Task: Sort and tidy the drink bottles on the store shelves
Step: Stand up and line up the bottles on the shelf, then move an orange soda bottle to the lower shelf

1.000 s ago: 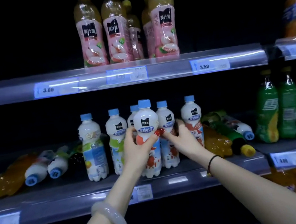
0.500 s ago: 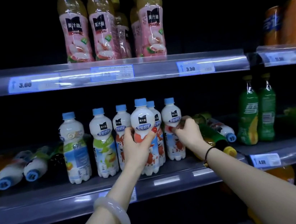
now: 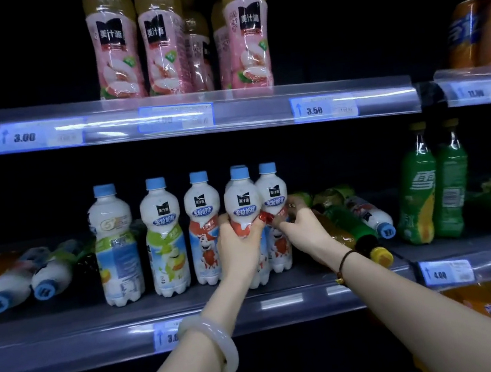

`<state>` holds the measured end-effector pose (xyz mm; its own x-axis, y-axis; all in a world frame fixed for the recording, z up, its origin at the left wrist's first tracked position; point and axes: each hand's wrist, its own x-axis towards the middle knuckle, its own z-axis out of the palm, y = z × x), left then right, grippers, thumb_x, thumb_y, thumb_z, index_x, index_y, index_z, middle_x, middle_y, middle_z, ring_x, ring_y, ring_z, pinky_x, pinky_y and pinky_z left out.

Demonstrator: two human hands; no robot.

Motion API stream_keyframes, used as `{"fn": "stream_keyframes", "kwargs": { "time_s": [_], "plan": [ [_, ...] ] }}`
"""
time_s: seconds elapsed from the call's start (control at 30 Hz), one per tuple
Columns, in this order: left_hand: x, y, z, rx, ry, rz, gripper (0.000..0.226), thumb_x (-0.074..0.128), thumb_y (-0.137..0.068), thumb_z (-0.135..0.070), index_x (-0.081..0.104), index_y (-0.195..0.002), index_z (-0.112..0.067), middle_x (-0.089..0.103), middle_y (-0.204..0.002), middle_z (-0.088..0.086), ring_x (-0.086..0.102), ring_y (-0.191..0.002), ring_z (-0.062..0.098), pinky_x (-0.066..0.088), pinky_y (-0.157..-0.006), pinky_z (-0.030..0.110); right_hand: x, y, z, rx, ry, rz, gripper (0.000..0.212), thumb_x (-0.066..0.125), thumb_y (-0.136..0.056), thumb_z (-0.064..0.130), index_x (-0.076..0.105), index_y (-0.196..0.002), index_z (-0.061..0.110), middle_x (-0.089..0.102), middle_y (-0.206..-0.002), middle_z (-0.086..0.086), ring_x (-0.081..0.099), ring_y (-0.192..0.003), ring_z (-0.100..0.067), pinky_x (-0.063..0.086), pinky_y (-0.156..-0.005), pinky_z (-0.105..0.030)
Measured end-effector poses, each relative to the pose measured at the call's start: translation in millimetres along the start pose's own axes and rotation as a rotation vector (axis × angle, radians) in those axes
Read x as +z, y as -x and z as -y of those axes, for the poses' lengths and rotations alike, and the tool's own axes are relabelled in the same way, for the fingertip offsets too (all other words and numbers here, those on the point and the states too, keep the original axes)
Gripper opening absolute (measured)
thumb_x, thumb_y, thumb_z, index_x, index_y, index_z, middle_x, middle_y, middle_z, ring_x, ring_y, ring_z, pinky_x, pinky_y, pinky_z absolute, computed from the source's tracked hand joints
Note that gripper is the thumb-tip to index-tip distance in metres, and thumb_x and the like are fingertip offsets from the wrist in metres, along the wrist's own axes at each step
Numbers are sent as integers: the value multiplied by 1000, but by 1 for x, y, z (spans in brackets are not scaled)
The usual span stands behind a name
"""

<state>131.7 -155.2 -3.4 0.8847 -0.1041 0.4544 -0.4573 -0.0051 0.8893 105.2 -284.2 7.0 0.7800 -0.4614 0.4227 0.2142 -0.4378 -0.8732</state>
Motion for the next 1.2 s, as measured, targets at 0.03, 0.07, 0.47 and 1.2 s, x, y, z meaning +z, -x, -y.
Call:
{"fn": "stream_keyframes", "kwargs": {
  "time_s": [0.03,0.07,0.47,1.2],
  "plan": [
    [-1,0,0,14,-17,3,35,69,-81,-33,46,-100,-15,59,-85,-5,56,-75,9,39,-55,17,0,1,0,-3,-7,2,21,64,-87,8,50,-99,18,63,-100,-5,60,-92,-17,50,-68,-22],
    [-1,0,0,26,-34,0,34,69,-81,-33,46,-99,-15,58,-83,-7,56,-75,9,39,-56,18,0,3,1,-11,-12,9,26,64,-88,9,49,-109,14,62,-103,-4,60,-94,-16,50,-70,-22],
    [11,18,-12,264,-149,-176,72,69,-81,-14,27,-139,-12,37,-142,10,38,-129,21,30,-95,13,-33,21,7,-46,268,17,53,61,-91,28,45,-135,5,53,-136,-11,49,-127,-23,44,-104,-38],
    [111,2,-9,224,-817,823,77,68,-74,-15,32,-141,-28,47,-133,0,46,-123,19,37,-103,23,-183,-12,-35,11,781,676,77,35,-77,-13,43,-141,28,33,-154,1,24,-144,-16,17,-117,-24]
  ]
}}
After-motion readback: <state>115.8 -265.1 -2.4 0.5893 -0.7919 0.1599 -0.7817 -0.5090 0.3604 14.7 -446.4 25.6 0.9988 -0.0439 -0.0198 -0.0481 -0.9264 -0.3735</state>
